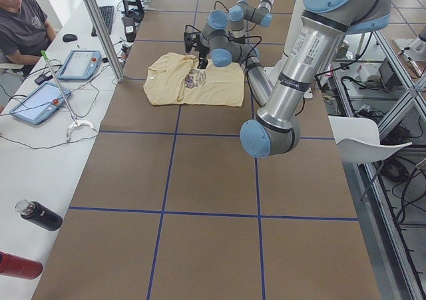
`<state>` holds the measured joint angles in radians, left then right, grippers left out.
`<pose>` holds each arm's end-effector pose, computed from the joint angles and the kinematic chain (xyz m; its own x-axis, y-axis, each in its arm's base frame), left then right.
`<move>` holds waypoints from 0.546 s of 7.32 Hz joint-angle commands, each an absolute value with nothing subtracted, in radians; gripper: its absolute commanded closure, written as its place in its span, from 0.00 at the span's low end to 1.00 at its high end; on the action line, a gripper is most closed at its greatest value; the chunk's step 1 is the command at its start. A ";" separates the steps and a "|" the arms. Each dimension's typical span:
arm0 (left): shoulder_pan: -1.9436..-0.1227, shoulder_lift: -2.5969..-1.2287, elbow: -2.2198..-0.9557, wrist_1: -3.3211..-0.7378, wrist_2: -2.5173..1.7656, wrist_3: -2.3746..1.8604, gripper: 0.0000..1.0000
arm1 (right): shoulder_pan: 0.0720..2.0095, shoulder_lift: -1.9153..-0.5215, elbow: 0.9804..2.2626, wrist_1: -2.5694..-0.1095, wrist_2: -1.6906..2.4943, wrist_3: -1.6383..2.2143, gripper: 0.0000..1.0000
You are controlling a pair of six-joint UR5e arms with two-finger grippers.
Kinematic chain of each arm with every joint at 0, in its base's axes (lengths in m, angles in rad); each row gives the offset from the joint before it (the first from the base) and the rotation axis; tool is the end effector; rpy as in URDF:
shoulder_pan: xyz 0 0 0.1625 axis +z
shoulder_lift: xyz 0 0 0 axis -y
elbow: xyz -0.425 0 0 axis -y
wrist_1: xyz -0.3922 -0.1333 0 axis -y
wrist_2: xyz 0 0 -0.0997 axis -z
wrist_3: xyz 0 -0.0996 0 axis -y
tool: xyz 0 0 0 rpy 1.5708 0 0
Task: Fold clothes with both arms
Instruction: 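Grasp the hem corner with the right gripper while the left gripper moves toward the hem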
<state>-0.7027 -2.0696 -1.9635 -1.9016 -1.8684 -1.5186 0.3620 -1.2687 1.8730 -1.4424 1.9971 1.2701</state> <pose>0.3702 -0.4499 0.1694 0.2815 -0.1730 -0.9438 0.3934 0.9179 -0.0510 -0.5135 -0.2930 0.3461 0.6829 -0.0298 0.7299 0.1450 0.9848 -0.0955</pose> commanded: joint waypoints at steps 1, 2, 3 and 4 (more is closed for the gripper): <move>-0.701 -2.071 -1.963 -1.902 -1.868 -1.519 0.01 | 0.364 -1.270 1.871 -1.445 1.999 1.270 0.15; -0.701 -2.071 -1.963 -1.902 -1.868 -1.519 0.01 | 0.367 -1.273 1.873 -1.445 2.000 1.270 0.15; -0.700 -2.072 -1.963 -1.902 -1.868 -1.519 0.01 | 0.368 -1.275 1.873 -1.447 2.002 1.270 0.15; -0.701 -2.074 -1.963 -1.902 -1.868 -1.519 0.01 | 0.368 -1.275 1.875 -1.451 2.002 1.272 0.15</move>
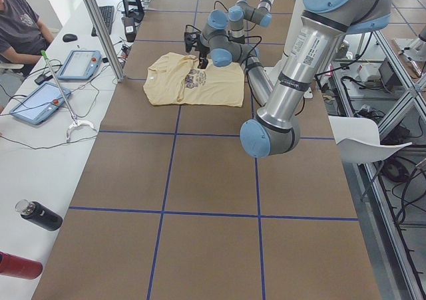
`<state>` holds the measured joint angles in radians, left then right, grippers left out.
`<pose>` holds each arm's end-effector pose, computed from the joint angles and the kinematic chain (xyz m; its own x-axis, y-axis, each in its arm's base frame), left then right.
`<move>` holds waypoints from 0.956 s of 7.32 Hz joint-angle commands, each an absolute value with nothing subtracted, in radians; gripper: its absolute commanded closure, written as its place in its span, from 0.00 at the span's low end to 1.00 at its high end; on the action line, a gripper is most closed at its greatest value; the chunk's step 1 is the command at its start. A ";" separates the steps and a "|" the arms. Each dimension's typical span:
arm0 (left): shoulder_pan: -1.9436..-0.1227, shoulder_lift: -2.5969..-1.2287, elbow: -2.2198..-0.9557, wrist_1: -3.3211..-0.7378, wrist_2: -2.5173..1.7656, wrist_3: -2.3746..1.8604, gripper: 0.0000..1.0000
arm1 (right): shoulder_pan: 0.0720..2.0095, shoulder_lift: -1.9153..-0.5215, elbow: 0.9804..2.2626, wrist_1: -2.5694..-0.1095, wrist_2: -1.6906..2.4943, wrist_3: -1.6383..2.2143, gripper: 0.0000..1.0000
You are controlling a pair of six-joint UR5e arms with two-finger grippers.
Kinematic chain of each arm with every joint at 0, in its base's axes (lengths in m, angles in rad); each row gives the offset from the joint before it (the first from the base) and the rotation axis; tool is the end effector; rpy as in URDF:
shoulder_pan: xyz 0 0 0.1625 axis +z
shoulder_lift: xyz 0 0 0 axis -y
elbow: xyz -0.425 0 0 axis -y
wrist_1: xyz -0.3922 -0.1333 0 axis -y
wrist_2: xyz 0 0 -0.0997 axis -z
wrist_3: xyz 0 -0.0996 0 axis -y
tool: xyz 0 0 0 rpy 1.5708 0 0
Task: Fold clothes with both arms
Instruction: 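Grasp the hem corner with the right gripper while the left gripper moves toward the hem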
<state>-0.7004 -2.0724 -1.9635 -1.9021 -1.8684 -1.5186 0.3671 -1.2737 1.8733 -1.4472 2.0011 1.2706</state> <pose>0.3712 -0.4491 0.1677 0.2795 -0.1704 -0.9449 0.3912 0.9190 -0.0500 -0.5111 -0.2948 0.3494 0.6887 -0.0231 0.7247 0.1415 0.9846 -0.1030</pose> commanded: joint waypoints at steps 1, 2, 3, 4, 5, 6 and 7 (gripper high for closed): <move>-0.701 -2.072 -1.963 -1.902 -1.868 -1.519 0.01 | 0.368 -1.275 1.878 -1.453 2.003 1.273 0.19; -0.701 -2.071 -1.963 -1.902 -1.868 -1.519 0.01 | 0.368 -1.275 1.879 -1.453 2.003 1.287 0.26; -0.701 -2.071 -1.963 -1.902 -1.868 -1.519 0.01 | 0.368 -1.275 1.879 -1.453 2.005 1.295 0.38; -0.701 -2.072 -1.963 -1.902 -1.868 -1.519 0.01 | 0.368 -1.279 1.878 -1.454 2.005 1.295 0.47; -0.701 -2.072 -1.963 -1.902 -1.868 -1.519 0.01 | 0.368 -1.279 1.878 -1.454 2.006 1.296 0.54; -0.701 -2.074 -1.963 -1.902 -1.868 -1.519 0.01 | 0.371 -1.282 1.878 -1.454 2.006 1.296 0.55; -0.701 -2.074 -1.962 -1.902 -1.868 -1.519 0.01 | 0.373 -1.282 1.878 -1.454 2.008 1.295 0.55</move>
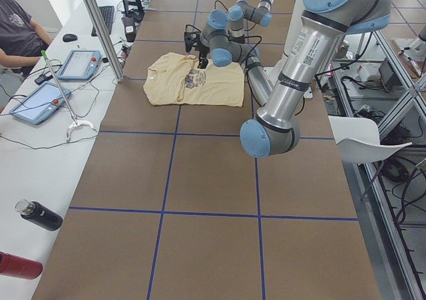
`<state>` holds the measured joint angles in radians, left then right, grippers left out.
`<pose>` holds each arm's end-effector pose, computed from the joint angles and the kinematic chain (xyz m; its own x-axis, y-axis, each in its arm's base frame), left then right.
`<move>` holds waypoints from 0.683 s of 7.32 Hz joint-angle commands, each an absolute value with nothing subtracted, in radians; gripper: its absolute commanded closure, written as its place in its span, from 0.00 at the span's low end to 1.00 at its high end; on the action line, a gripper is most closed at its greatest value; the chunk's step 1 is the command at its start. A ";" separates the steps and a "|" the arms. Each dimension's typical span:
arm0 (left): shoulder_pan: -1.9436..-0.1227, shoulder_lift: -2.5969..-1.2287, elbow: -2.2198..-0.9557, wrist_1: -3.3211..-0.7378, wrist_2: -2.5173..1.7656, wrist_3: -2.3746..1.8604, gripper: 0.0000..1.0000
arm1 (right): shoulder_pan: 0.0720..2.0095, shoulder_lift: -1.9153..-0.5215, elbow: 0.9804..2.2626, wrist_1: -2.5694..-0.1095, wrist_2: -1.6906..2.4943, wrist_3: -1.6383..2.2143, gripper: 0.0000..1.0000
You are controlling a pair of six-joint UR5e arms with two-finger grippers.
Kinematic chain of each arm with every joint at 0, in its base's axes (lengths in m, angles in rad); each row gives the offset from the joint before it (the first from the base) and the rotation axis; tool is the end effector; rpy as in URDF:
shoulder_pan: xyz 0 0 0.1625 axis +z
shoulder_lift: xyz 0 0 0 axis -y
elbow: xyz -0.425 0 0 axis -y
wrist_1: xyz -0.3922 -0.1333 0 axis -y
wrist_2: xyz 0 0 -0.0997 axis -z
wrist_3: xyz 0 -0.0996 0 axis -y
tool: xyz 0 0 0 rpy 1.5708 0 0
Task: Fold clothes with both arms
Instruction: 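Grasp the hem corner with the right gripper while the left gripper moves toward the hem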
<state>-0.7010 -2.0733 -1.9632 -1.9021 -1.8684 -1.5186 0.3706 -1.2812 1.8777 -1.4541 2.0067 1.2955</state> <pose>0.3710 -0.4493 0.1673 0.2790 -0.1702 -0.9451 0.3917 0.9187 -0.0498 -0.5079 -0.2952 0.3525 0.6976 0.0067 0.7164 0.1235 0.9839 -0.1294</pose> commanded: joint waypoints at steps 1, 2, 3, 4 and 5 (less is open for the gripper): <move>-0.701 -2.075 -1.962 -1.902 -1.868 -1.519 0.01 | 0.379 -1.282 1.881 -1.454 2.011 1.295 0.57; -0.700 -2.079 -1.962 -1.902 -1.868 -1.519 0.01 | 0.385 -1.281 1.881 -1.456 2.017 1.295 0.64; -0.701 -2.077 -1.962 -1.902 -1.868 -1.519 0.01 | 0.394 -1.281 1.885 -1.454 2.026 1.295 0.78; -0.700 -2.077 -1.951 -1.907 -1.868 -1.517 0.01 | 0.399 -1.284 1.903 -1.456 2.037 1.295 0.96; -0.699 -2.075 -1.951 -1.907 -1.868 -1.516 0.01 | 0.399 -1.284 1.913 -1.469 2.039 1.295 1.00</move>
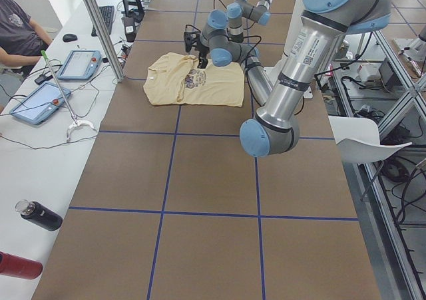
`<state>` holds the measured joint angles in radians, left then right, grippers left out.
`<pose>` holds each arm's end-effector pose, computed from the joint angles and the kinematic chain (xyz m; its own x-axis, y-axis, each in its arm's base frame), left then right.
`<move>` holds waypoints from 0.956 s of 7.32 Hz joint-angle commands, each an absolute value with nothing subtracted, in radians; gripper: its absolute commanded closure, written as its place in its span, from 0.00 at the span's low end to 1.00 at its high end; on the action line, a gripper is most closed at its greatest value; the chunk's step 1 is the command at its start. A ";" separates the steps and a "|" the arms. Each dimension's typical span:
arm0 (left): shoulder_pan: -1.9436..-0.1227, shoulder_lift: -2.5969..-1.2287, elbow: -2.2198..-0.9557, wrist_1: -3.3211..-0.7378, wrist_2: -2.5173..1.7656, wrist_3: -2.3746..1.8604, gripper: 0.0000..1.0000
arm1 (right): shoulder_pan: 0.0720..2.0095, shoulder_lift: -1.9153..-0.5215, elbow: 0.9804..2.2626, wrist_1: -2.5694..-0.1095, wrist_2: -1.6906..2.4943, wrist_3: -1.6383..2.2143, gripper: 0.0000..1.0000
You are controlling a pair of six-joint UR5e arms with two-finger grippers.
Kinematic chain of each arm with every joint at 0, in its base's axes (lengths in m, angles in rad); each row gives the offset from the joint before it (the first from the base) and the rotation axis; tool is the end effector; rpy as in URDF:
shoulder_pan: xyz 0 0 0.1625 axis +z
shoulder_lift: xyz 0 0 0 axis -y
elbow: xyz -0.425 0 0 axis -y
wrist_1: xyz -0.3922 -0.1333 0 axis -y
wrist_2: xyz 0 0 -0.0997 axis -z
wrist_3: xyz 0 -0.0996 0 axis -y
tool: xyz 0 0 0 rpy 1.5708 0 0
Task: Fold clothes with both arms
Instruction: 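Grasp the hem corner with the right gripper while the left gripper moves toward the hem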
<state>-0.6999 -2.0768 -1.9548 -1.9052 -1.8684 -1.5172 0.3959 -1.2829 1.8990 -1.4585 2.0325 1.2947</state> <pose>0.3737 -0.4508 0.1680 0.2810 -0.1697 -0.9446 0.3904 0.9194 -0.0490 -0.4958 -0.3036 0.3435 0.6820 0.0205 0.7311 0.1187 0.9832 -0.1384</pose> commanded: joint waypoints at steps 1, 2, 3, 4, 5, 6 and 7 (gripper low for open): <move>-0.699 -2.079 -1.951 -1.907 -1.868 -1.517 0.01 | 0.399 -1.282 1.913 -1.471 2.039 1.295 1.00; -0.699 -2.077 -1.953 -1.907 -1.868 -1.517 0.01 | 0.399 -1.282 1.920 -1.474 2.039 1.296 1.00; -0.698 -2.071 -1.957 -1.907 -1.868 -1.519 0.01 | 0.403 -1.282 1.933 -1.474 2.037 1.314 1.00; -0.681 -2.068 -1.965 -1.902 -1.870 -1.525 0.01 | 0.405 -1.275 1.939 -1.470 2.036 1.381 1.00; -0.605 -2.021 -1.992 -1.901 -1.868 -1.555 0.01 | 0.410 -1.273 1.960 -1.470 2.037 1.384 1.00; -0.518 -1.972 -2.011 -1.901 -1.829 -1.578 0.01 | 0.413 -1.272 1.970 -1.470 2.037 1.384 1.00; -0.415 -1.910 -2.010 -1.899 -1.736 -1.578 0.01 | 0.426 -1.272 1.971 -1.470 2.037 1.384 1.00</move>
<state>-0.5336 -1.9800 -2.0008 -1.9005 -1.8212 -1.5668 0.4144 -1.2727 1.9638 -1.4698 2.0370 1.3806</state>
